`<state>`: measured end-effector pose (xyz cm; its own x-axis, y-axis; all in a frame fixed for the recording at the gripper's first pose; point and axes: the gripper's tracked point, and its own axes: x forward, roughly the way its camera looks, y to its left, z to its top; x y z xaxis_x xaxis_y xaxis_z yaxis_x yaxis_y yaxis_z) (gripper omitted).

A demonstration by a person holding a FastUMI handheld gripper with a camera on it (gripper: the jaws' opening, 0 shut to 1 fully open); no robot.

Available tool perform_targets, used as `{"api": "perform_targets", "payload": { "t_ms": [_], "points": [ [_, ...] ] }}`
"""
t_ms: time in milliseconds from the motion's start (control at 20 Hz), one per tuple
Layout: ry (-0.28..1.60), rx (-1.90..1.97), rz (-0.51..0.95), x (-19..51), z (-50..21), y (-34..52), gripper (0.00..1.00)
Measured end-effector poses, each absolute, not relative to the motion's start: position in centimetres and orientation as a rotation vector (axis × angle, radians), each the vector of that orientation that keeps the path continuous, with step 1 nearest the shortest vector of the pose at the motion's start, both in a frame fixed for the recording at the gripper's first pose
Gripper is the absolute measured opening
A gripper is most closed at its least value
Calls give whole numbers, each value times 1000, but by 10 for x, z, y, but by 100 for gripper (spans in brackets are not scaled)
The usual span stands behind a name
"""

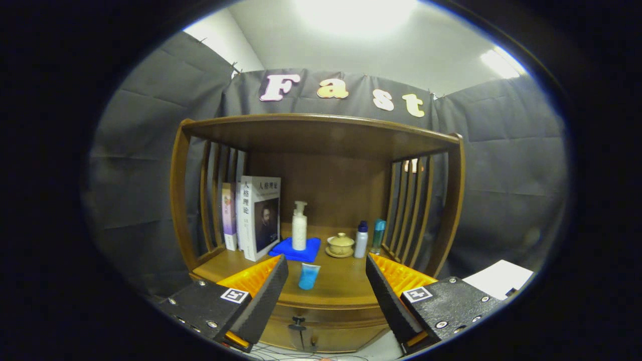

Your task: Pull open the drawer, take out the items inside it, and place them on the countertop above the cabinet.

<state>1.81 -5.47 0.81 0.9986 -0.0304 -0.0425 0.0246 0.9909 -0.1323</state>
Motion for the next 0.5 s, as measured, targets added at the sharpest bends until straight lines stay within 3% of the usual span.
{"api": "perform_targets", "payload": {
  "t_ms": [500],
  "points": [
    [46,-94,-45,19,-6,-46,96]
  ]
}}
